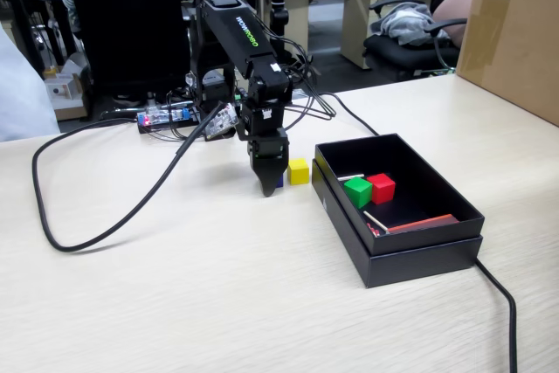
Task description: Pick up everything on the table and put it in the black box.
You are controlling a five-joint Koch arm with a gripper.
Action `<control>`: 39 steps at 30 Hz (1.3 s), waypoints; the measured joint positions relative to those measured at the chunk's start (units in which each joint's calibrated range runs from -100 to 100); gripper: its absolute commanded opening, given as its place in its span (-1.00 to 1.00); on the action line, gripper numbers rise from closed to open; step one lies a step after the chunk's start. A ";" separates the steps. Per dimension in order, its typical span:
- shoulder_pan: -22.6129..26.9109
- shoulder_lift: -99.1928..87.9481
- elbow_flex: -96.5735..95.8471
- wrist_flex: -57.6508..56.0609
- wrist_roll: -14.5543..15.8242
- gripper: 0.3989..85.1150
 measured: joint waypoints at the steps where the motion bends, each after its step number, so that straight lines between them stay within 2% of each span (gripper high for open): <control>1: 0.00 0.26 0.37 0.31 0.00 -0.66; 3: -0.15 0.39 1.19 1.70 0.00 -0.74; 7: -0.98 -0.39 1.28 2.09 -0.15 -0.74; 10: -2.05 -2.72 1.10 2.09 -0.83 -0.95; 15: -4.84 -12.56 9.13 0.62 -3.08 -0.95; 19: -4.98 -15.66 15.24 -1.08 -3.81 -0.94; 21: -4.10 -15.92 21.18 -1.39 -4.15 -0.94; 23: -0.10 -12.17 34.78 -2.09 -4.25 -0.94; 27: 3.52 -2.72 47.38 -2.01 -4.30 -0.94; 30: 6.98 11.91 52.85 -2.17 -4.30 -0.94; 36: 9.13 23.82 55.77 -2.86 -3.03 -0.92; 37: 9.62 25.76 56.69 -2.86 -2.78 -0.82; 39: 10.35 29.51 56.78 -5.11 -2.10 -0.77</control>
